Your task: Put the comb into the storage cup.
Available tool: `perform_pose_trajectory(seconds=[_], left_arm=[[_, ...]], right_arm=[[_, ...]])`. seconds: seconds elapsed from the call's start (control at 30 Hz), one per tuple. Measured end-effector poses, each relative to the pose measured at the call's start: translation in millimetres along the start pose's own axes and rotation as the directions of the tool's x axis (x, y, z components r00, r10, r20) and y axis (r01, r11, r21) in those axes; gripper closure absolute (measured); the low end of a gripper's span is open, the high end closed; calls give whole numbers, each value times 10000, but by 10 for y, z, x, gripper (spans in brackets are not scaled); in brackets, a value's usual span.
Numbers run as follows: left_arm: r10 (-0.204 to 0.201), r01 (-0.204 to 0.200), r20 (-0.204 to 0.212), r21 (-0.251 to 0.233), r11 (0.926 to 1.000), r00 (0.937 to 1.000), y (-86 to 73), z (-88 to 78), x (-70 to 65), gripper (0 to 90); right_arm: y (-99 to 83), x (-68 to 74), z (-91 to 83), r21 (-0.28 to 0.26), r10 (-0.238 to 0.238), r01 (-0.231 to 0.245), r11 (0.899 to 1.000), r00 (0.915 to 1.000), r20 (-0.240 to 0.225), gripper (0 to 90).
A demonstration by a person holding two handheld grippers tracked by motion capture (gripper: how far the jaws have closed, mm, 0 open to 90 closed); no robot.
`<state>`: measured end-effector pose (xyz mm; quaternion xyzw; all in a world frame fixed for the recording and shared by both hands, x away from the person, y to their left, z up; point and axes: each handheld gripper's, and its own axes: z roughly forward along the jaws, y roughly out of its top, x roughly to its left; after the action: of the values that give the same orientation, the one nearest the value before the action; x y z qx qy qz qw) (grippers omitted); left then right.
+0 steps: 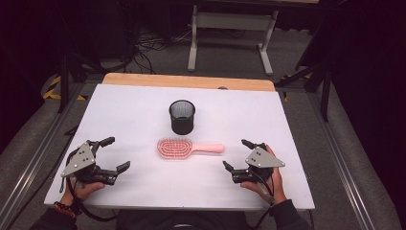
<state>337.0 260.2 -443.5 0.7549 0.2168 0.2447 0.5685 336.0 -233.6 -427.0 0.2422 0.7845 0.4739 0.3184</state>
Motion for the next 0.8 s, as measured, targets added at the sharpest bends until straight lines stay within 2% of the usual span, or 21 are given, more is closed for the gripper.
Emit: perform_pose_trajectory(seconds=[0.23,0.33,0.47,0.6,0.67,0.73,0.77,0.8], left_arm=[[27,-28,79,86,10000,10000,-7,17,-6,48],[-27,26,94,163,9999,10000,-32,26,7,45],[12,-15,108,307,9995,9999,-40,36,6,44],[-75,72,105,298,9995,9999,-43,49,5,43],[-114,109,138,305,9995,9998,-46,49,8,43],[-130,125,155,299,9995,9998,-47,48,12,43],[-123,118,163,300,9995,9998,-49,46,14,43],[-125,120,158,312,9994,9998,-51,44,15,43]], right_arm=[[19,-48,13,264,97,-93,9996,9998,-170,62],[70,-80,72,618,151,-121,9980,9987,-478,60],[164,-97,158,1128,155,-35,9936,9943,-1054,61],[359,-109,303,1593,-167,475,9861,9818,-1893,70],[436,-107,403,1868,-420,829,9789,9762,-2128,92],[515,-94,530,2288,-661,1239,9656,9673,-2448,98],[552,-86,594,2504,-743,1417,9577,9626,-2606,112],[596,-78,673,2741,-944,1744,9457,9548,-2818,125]])
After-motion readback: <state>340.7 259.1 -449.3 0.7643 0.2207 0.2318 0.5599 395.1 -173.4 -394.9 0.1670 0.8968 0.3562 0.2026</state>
